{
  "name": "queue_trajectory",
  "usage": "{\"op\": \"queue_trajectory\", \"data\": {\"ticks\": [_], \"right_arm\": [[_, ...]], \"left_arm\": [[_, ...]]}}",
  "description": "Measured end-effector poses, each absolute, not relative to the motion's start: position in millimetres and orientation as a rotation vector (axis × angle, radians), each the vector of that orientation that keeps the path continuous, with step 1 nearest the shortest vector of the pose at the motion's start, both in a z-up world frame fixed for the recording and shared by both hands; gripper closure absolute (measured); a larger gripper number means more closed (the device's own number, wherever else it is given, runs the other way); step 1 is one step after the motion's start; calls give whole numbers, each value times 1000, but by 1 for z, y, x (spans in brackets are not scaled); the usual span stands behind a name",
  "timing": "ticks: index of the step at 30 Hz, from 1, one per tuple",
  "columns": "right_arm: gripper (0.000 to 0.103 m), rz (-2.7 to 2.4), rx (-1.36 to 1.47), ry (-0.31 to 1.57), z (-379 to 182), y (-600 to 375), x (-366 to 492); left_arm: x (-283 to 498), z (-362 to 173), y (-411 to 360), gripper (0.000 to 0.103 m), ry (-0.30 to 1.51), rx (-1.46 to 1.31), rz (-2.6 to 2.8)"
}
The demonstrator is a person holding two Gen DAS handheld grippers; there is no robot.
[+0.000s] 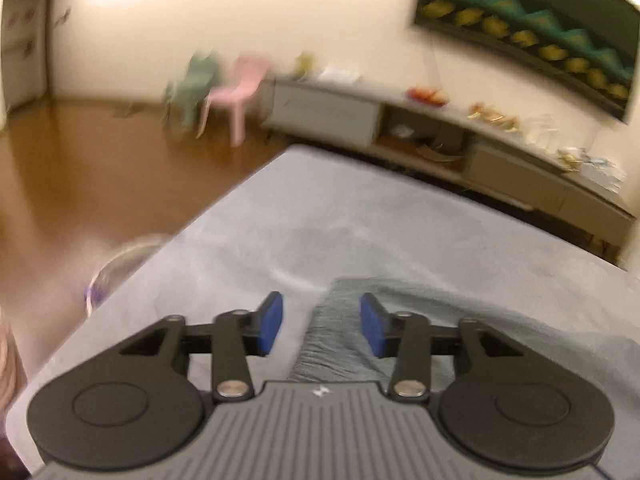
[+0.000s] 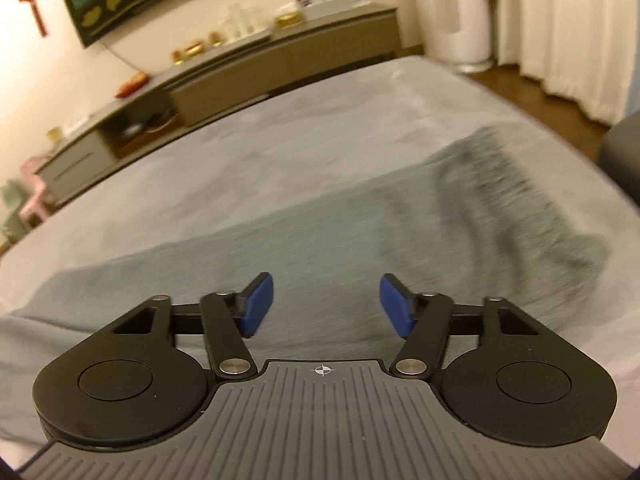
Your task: Fold clothes
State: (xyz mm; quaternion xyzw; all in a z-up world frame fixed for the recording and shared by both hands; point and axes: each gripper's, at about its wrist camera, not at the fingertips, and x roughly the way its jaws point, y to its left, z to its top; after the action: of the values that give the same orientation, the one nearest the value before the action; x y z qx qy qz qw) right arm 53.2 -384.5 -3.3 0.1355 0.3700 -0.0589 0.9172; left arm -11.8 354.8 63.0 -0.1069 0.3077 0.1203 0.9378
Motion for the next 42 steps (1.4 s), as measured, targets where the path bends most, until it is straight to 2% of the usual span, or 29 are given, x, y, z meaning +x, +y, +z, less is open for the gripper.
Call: {"op": "queue_trajectory", "data": {"ticks": [1, 4, 8, 12, 15, 16, 20, 22, 23, 27, 29, 32, 34, 40, 42], "right_arm": [[52, -124, 238, 756, -4, -384, 54], [53, 0, 153, 749, -6, -354, 61], [55, 220, 39, 745, -9, -275, 77], [57, 286, -36, 823, -26, -216, 112], [60, 200, -112, 846, -34, -203, 142], [58, 161, -134, 847, -33, -203, 152], [57, 46, -76, 836, -34, -220, 183], [61, 10, -73, 847, -30, -220, 188], [64, 24, -67, 843, -24, -213, 183], [64, 289, -62, 788, -1, -159, 155], [65, 391, -72, 819, -9, -136, 152], [67, 354, -140, 822, -36, -136, 157], [66, 260, -153, 820, -33, -152, 160], [65, 187, 0, 841, -16, -193, 145], [64, 267, 67, 841, -7, -191, 133]], "left_arm": [[-15, 66, 342, 60, 628, -223, 178], [1, 52, 288, 61, 713, -152, 20], [24, 15, 214, 61, 841, 19, -113], [22, -24, 182, 61, 931, 118, -134], [11, -36, 187, 60, 949, 147, -129], [7, -37, 191, 60, 957, 142, -129], [-5, -34, 208, 60, 968, 119, -150], [-5, -28, 218, 62, 958, 92, -164], [-6, -19, 225, 62, 925, 79, -159], [6, 13, 275, 62, 811, -17, -47], [17, 9, 300, 62, 843, -58, 41], [23, -11, 329, 64, 918, -69, 141], [18, -25, 342, 65, 946, -57, 173], [2, -9, 333, 66, 913, -65, 128], [2, 1, 326, 60, 858, -47, 114]]}}
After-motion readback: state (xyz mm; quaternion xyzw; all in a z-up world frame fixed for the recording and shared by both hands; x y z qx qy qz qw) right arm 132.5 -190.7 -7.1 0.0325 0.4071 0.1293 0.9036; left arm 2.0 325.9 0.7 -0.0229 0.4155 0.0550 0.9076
